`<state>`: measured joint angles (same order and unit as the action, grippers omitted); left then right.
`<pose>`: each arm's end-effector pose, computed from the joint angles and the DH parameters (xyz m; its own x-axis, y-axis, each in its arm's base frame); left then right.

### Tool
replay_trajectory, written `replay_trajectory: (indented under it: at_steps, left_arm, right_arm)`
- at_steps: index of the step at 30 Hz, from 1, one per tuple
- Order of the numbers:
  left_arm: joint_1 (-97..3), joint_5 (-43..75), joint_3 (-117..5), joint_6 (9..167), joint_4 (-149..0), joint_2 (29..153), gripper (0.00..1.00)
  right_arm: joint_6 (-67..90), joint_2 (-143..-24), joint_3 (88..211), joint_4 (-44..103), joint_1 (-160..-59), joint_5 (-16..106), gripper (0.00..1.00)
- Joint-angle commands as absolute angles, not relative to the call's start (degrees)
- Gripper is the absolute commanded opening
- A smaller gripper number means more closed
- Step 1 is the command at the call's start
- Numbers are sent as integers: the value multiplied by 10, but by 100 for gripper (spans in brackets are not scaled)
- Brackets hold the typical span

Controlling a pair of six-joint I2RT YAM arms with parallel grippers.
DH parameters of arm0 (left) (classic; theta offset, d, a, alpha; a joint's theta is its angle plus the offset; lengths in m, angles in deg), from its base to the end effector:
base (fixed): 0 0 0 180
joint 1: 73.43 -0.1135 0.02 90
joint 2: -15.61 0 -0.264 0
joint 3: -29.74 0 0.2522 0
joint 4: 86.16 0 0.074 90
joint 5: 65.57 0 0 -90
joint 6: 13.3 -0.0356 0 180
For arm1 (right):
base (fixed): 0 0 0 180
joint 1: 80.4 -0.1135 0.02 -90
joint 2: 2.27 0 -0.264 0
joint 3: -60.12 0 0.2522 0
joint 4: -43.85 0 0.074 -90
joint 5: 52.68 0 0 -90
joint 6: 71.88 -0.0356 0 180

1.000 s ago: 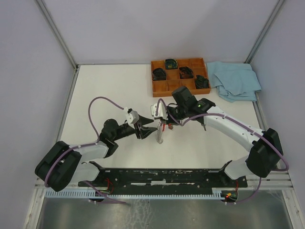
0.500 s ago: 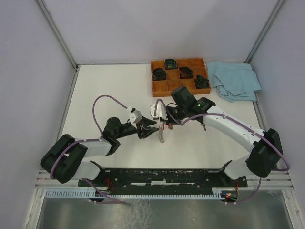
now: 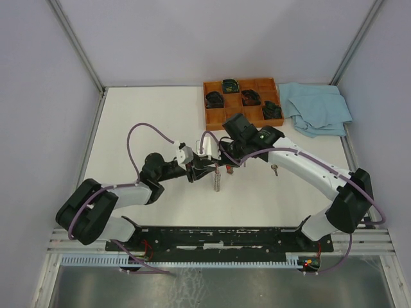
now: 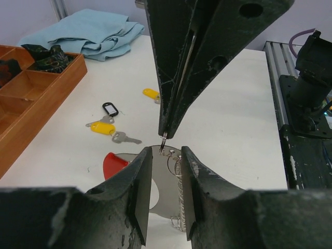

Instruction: Put the keys on the keyring

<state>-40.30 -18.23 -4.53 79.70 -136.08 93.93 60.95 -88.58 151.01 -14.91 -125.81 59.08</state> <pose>0.1941 -0.1555 0.2069 0.0349 -0.0688 -0.9970 0.9696 0.2442 0.0171 0.2132 0.2351 0.3103 0.1357 -0.7617 -0.6336 -0.9837 -0.0277 -0.1774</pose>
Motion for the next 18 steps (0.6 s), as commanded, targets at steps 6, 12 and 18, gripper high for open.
replay_trajectory:
  at_steps: [6,12,18]
  left_arm:
    - [-402,-217,-71,766,-1400,968,28]
    - [-400,-223,-77,767,-1402,981,24]
    - [-398,-226,-78,767,-1405,988,13]
  right_arm:
    - [582,-908,1564,-179,-1271,577,1]
    - [575,-917,1572,-186,-1275,573,1]
    - [568,-925,1575,-189,-1279,567,1]
